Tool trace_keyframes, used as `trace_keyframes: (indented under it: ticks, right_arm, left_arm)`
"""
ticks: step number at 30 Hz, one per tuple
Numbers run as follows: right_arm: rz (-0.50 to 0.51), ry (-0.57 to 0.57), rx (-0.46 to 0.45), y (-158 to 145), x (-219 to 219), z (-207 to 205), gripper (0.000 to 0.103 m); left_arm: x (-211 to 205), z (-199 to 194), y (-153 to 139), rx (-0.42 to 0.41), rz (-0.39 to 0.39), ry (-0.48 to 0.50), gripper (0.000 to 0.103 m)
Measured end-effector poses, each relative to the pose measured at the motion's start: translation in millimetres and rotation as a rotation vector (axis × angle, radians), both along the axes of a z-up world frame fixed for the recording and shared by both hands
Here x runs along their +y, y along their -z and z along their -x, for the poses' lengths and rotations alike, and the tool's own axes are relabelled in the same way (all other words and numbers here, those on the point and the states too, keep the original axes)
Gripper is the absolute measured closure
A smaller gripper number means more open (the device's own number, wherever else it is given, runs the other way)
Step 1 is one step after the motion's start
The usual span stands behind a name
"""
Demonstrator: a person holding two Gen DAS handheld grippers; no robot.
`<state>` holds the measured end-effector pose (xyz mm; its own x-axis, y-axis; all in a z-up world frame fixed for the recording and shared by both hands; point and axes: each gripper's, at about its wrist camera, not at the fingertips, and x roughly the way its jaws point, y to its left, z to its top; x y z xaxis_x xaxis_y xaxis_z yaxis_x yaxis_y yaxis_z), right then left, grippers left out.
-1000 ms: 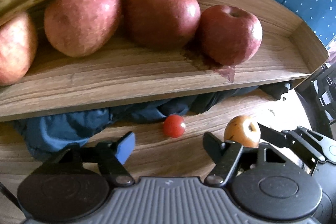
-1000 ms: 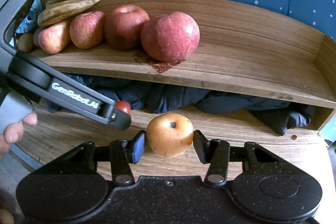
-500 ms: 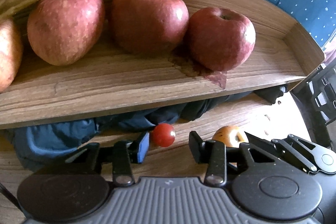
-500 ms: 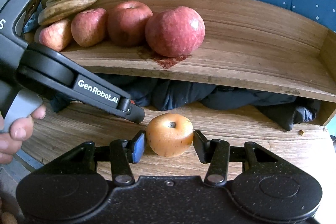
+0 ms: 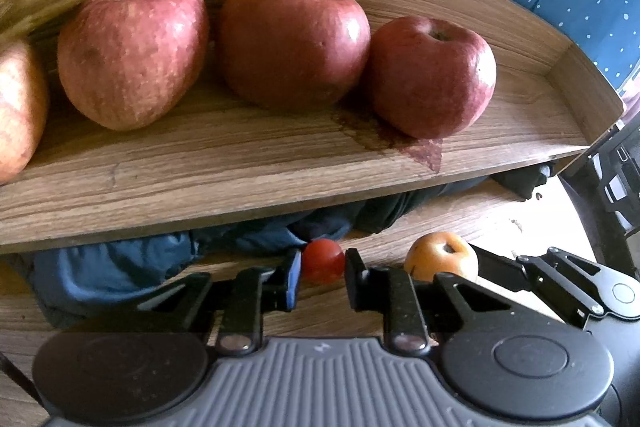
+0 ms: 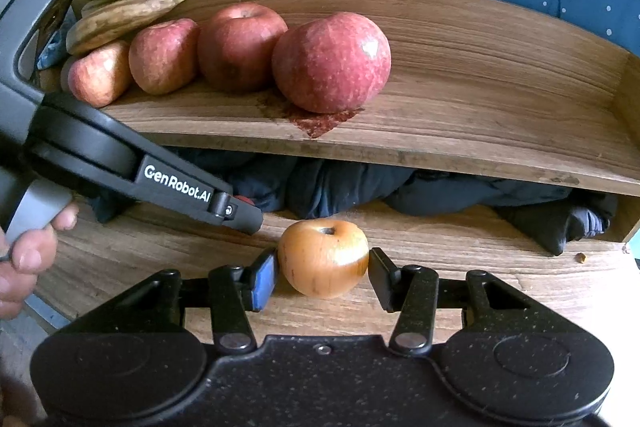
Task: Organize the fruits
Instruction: 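Carry the tomato in the left gripper and the apple in the right gripper over the tray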
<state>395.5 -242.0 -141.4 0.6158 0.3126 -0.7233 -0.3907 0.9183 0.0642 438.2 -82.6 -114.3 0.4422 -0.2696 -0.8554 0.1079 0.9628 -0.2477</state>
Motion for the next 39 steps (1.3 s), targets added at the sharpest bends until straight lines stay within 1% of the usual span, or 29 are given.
trace_keyframes:
  ticks: [7, 8, 12, 21, 29, 35, 39]
  right_arm:
    - [0.001, 0.006, 0.002, 0, 0, 2, 0.052]
    - [0.001, 0.007, 0.004, 0, -1, 3, 0.053]
    - [0.0, 0.008, 0.002, -3, 1, 6, 0.053]
    - [-0.007, 0.012, -0.016, -22, 6, 23, 0.053]
    - [-0.011, 0.008, -0.025, -39, 12, 48, 0.053]
    - [-0.009, -0.021, -0.024, -49, 23, 77, 0.053]
    - [-0.005, -0.047, -0.021, -55, 30, 93, 0.053]
  left_arm:
    - [6, 7, -2, 0.01, 0.001, 0.0, 0.079]
    - [7, 9, -2, -0.021, -0.009, -0.025, 0.079]
    - [10, 16, -4, -0.018, -0.006, -0.024, 0.079]
    - [14, 34, -15, -0.027, 0.009, -0.013, 0.079]
    - [31, 58, -32, -0.059, 0.002, -0.004, 0.079]
    - [50, 80, -42, -0.075, -0.005, -0.008, 0.079]
    - [56, 95, -43, -0.073, -0.002, -0.015, 0.079]
